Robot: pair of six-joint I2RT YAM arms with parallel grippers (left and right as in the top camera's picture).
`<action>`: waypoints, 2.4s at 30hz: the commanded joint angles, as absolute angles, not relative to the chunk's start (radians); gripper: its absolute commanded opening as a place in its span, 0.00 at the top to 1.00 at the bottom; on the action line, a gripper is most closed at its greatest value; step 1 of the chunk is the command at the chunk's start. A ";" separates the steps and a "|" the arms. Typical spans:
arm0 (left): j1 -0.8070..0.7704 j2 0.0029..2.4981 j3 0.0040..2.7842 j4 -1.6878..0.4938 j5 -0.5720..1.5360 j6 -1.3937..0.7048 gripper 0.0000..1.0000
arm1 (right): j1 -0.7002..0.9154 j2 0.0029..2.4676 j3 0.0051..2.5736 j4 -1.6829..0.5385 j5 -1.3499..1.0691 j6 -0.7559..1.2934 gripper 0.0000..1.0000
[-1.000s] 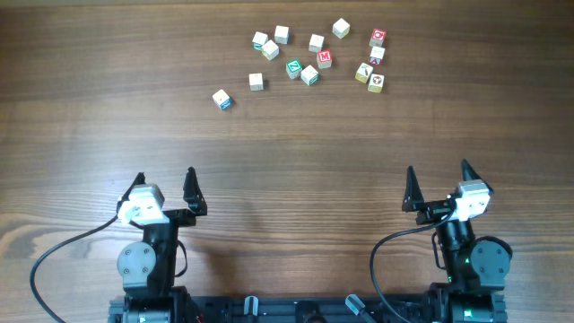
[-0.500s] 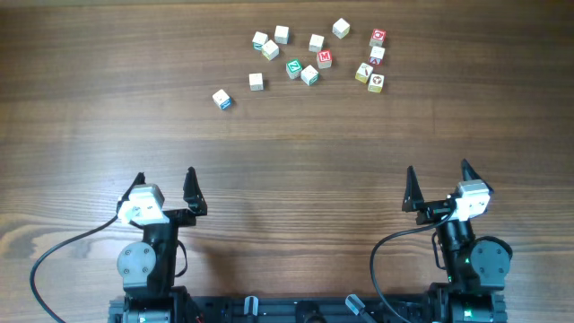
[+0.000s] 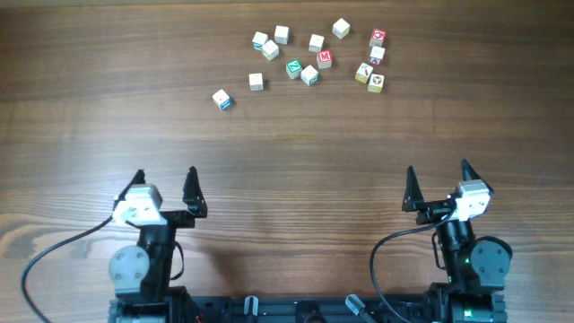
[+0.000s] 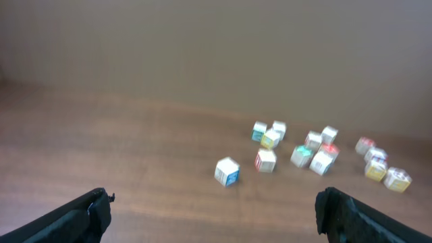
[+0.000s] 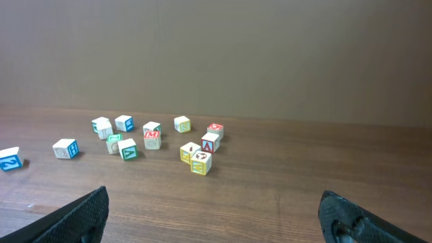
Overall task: Form a horizontal line
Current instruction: 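Reach the left gripper to the red '6' baseball block and grasp it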
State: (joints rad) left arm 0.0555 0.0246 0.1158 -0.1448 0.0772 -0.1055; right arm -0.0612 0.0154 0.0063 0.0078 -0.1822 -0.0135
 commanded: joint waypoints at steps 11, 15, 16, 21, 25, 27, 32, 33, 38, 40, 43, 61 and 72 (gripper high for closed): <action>0.063 0.810 0.927 -0.350 0.167 -0.141 0.00 | -0.056 0.007 0.005 0.012 -0.173 -0.025 0.00; 0.056 1.105 1.266 -0.647 0.165 -0.188 0.00 | -0.056 0.007 0.005 0.012 -0.173 -0.025 0.00; 0.051 1.164 1.335 -0.714 0.165 -0.188 0.00 | -0.056 0.007 0.005 0.012 -0.172 -0.025 0.00; 0.010 1.385 1.473 -0.836 0.282 -0.192 0.00 | -0.056 0.007 0.005 0.012 -0.172 -0.026 0.00; -0.018 1.501 1.473 -0.826 0.401 -0.191 0.00 | -0.056 0.007 0.005 0.012 -0.172 -0.025 0.00; -0.031 1.558 1.473 -0.806 0.385 -0.191 0.00 | -0.056 0.007 0.005 0.012 -0.173 -0.025 0.01; -0.041 1.707 1.473 -0.782 0.159 -0.467 0.00 | -0.056 0.007 0.005 0.012 -0.173 -0.025 0.00; -0.043 1.734 1.473 -0.780 0.134 -0.508 0.00 | -0.056 0.007 0.005 0.012 -0.173 -0.025 0.01; -0.101 1.893 1.473 -0.727 0.039 -0.650 0.00 | -0.056 0.007 0.005 0.012 -0.172 -0.025 0.00; -0.128 1.932 1.473 -0.717 -0.041 -0.696 0.00 | -0.056 0.007 0.005 0.012 -0.173 -0.025 0.01; -0.152 1.975 1.473 -0.687 -0.088 -0.716 0.00 | -0.056 0.007 0.005 0.012 -0.172 -0.025 0.00; -0.167 2.144 1.472 -0.541 -0.166 -0.716 0.17 | -0.056 0.007 0.005 0.012 -0.172 -0.025 0.00; -0.167 2.116 1.474 -0.563 -0.166 -0.665 0.78 | -0.056 0.007 0.005 0.012 -0.173 -0.025 0.00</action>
State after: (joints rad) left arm -0.1680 2.1242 1.4609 -0.5446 -0.1535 -0.7105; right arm -0.0612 0.0154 0.0063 0.0074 -0.1787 -0.0135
